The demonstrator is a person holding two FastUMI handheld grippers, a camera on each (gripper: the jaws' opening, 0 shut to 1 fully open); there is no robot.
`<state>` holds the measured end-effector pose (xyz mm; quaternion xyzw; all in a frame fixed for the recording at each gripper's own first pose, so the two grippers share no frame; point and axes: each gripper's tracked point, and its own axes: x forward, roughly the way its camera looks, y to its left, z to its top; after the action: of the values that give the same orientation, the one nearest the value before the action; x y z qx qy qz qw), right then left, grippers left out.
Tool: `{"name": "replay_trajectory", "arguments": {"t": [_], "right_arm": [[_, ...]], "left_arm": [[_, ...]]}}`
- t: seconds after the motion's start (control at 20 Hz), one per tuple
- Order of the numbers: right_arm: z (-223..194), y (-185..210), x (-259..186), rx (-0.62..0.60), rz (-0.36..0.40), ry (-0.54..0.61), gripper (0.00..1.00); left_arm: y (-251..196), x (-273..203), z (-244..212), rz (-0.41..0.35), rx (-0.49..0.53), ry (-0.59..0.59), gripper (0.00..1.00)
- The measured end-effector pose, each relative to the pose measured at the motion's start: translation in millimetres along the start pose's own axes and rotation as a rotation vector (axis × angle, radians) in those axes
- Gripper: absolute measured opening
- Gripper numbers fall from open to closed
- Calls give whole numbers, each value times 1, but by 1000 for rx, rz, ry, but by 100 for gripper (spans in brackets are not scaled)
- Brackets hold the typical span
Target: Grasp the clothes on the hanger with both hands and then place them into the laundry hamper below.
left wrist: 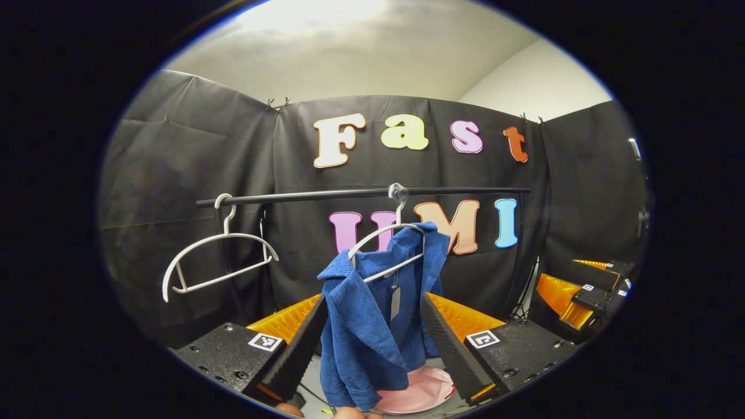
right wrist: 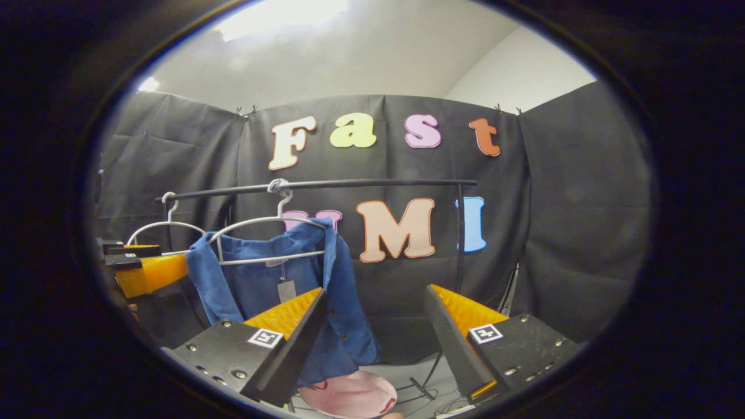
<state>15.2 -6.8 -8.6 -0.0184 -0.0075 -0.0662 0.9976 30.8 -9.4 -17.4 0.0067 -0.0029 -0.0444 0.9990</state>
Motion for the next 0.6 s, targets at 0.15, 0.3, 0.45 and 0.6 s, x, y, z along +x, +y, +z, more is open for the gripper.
{"name": "replay_trajectory", "arguments": {"t": [0.15,0.3,0.45,0.6], "right_arm": [[-5,2,8,-11,-4,25,100],[-5,-2,14,-12,-28,25,100],[-6,0,21,0,-35,32,100],[-6,-1,27,-1,-45,31,100]], "left_arm": [[-2,7,-5,-23,-2,4,100],[-1,19,-15,-34,-18,37,100],[-2,28,-22,-43,-8,57,98],[-6,38,-18,-60,4,39,98]]}}
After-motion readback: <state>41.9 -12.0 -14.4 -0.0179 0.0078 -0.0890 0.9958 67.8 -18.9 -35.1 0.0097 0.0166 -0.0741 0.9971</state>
